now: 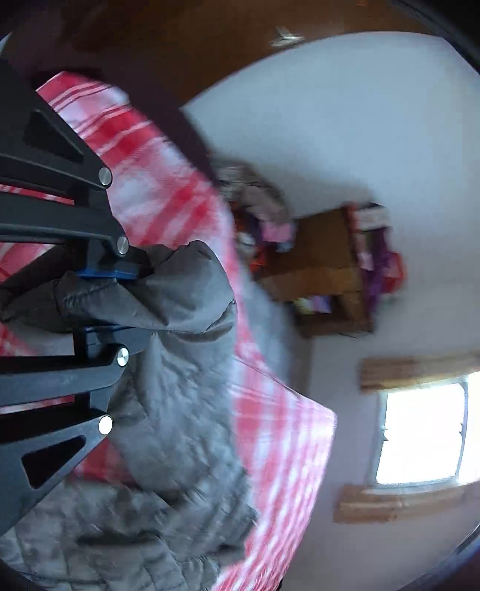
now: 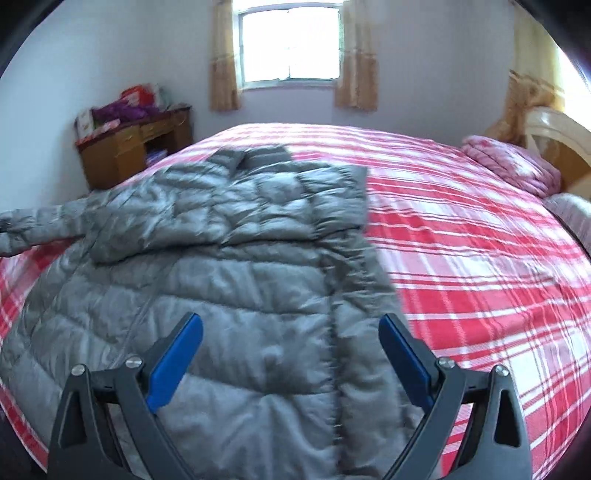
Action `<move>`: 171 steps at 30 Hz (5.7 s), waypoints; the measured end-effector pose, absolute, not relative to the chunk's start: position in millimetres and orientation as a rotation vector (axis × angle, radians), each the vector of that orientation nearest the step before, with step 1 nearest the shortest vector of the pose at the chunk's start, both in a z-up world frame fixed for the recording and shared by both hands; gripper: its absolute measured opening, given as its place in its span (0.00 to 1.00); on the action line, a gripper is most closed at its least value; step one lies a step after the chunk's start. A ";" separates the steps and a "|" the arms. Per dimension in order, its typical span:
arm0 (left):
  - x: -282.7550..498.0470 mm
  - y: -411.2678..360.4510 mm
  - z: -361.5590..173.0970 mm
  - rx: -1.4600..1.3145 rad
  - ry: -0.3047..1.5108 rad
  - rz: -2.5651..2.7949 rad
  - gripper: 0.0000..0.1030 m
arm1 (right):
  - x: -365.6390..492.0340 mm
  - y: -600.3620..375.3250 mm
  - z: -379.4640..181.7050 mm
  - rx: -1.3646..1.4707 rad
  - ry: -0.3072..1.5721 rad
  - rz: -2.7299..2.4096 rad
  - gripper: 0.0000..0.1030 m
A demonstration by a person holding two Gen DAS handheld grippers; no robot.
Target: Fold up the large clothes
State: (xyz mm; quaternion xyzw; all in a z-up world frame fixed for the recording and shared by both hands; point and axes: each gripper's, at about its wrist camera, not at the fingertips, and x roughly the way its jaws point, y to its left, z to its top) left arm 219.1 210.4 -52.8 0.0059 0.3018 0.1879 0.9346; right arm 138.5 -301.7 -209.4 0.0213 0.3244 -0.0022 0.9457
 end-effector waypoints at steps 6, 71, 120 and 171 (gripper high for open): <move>228.0 89.0 -2.4 0.109 0.490 0.158 0.16 | 135.7 -329.3 -209.4 0.131 0.645 -0.048 0.95; 302.5 78.6 -120.7 0.014 0.797 0.163 0.91 | 216.6 -323.9 -180.6 0.127 0.748 -0.086 0.68; 407.2 22.3 -112.8 -0.046 0.821 0.174 0.99 | 301.4 -272.8 -184.6 0.128 0.703 -0.032 0.83; 521.6 -6.9 -113.2 0.020 0.826 0.154 0.99 | 422.4 -314.7 -193.8 0.155 0.842 -0.255 0.96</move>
